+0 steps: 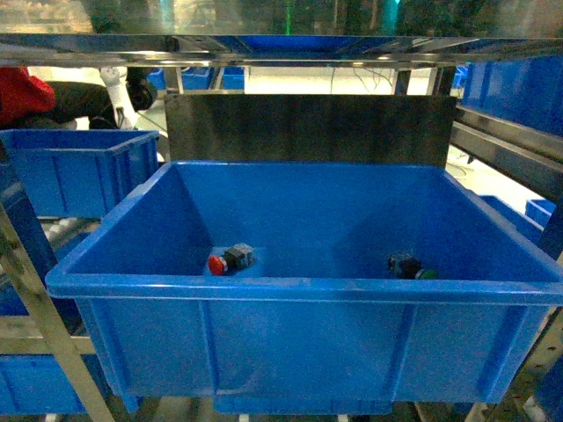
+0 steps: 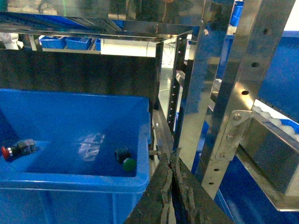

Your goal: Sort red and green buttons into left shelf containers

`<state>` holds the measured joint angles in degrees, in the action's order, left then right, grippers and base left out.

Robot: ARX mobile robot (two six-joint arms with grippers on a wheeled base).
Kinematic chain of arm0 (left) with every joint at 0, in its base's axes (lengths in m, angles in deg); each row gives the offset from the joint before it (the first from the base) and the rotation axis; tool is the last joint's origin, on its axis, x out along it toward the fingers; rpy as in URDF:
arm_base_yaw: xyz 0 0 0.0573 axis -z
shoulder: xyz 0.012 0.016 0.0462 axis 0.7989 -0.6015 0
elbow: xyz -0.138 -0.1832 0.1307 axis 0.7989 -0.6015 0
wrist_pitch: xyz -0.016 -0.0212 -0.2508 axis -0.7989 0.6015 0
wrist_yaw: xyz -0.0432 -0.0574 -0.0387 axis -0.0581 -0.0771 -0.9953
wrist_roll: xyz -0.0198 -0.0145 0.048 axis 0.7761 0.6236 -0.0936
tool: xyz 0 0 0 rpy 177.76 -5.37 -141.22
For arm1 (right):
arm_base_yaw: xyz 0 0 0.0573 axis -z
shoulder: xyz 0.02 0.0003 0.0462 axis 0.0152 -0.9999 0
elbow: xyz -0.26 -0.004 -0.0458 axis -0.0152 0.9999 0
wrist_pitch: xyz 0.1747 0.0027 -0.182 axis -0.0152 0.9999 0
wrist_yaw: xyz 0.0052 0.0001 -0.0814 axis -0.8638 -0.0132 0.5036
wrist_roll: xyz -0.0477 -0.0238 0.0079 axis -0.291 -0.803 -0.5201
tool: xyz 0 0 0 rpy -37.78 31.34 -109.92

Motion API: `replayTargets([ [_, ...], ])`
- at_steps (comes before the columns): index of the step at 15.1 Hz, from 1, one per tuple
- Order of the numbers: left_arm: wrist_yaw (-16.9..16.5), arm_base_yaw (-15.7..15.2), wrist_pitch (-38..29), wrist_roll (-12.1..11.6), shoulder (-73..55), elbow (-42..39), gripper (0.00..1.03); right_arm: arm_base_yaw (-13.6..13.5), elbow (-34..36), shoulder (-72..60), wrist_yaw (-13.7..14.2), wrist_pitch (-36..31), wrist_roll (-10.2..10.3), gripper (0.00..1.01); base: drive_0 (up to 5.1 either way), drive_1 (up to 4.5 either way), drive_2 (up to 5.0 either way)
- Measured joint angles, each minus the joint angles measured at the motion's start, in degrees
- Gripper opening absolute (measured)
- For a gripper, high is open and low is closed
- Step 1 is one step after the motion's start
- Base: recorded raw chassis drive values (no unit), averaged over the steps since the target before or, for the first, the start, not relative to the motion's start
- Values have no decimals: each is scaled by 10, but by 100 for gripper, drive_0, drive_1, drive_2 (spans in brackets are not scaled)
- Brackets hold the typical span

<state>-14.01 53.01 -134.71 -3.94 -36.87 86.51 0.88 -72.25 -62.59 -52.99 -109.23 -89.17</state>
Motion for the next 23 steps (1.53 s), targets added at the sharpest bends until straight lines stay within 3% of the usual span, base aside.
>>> replayTargets([
  [4, 0, 0, 84, 0, 116, -36, 2, 0, 16, 110, 0, 90, 0, 2, 0, 0, 0],
  [6, -1, 0, 230, 0, 295, -55, 2, 0, 17, 264, 0, 229, 0, 2, 0, 0, 0],
  [8, -1, 0, 358, 0, 434, -55, 2, 0, 17, 365, 0, 327, 0, 2, 0, 0, 0],
  [19, -1, 0, 442, 0, 518, -55, 2, 0, 17, 423, 0, 386, 0, 2, 0, 0, 0],
  [20, -1, 0, 454, 0, 531, -55, 2, 0, 17, 438, 0, 407, 0, 2, 0, 0, 0],
  [21, -1, 0, 467, 0, 543, -55, 2, 0, 16, 508, 0, 495, 0, 2, 0, 0, 0],
  [23, -1, 0, 485, 0, 563, -55, 2, 0, 16, 523, 0, 495, 0, 2, 0, 0, 0],
])
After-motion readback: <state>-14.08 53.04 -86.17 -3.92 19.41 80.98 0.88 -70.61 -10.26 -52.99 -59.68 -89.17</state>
